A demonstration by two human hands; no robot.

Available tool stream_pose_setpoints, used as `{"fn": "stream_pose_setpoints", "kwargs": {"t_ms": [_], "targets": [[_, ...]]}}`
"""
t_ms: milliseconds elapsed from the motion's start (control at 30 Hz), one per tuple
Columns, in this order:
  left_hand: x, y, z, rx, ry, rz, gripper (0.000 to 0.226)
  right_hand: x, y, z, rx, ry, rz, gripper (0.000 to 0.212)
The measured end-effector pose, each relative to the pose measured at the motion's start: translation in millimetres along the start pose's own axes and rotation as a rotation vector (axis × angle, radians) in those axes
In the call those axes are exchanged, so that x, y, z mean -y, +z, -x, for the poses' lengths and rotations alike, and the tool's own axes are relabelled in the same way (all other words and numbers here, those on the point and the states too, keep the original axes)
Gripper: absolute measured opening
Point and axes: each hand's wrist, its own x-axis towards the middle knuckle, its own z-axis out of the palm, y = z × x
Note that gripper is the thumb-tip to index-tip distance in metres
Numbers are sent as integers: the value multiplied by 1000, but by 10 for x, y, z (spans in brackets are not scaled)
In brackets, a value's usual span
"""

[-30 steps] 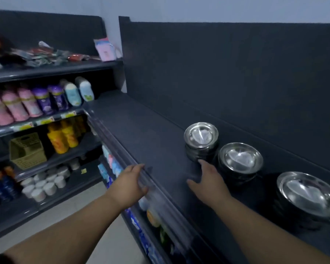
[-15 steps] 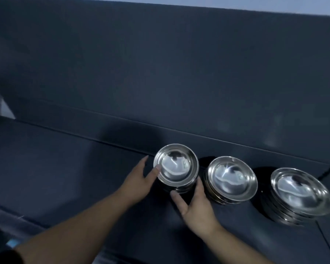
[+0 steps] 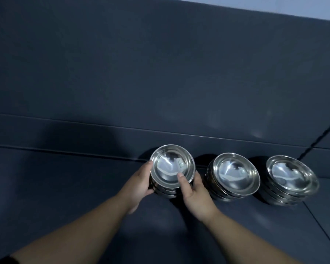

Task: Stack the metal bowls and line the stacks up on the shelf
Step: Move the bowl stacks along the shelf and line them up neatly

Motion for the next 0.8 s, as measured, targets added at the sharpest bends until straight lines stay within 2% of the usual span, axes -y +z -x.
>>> {"fn": "stream_pose_setpoints", "kwargs": {"t_ms": [200,433,667,800], "targets": [[-70,-55,222,-2,66,-5,25,114,54,127,0,18,-56,54],[-232,121,636,-17,142,-21,26,243,-149,503,-24,-47,-77,52],[-181,899,1264,47,250,-58,23,77,-871,1267,-119,-75,-152,70],[-36,1607,1685,157,256,-122,29,-175,-1498,1920,-194,-22,-156,56]]}}
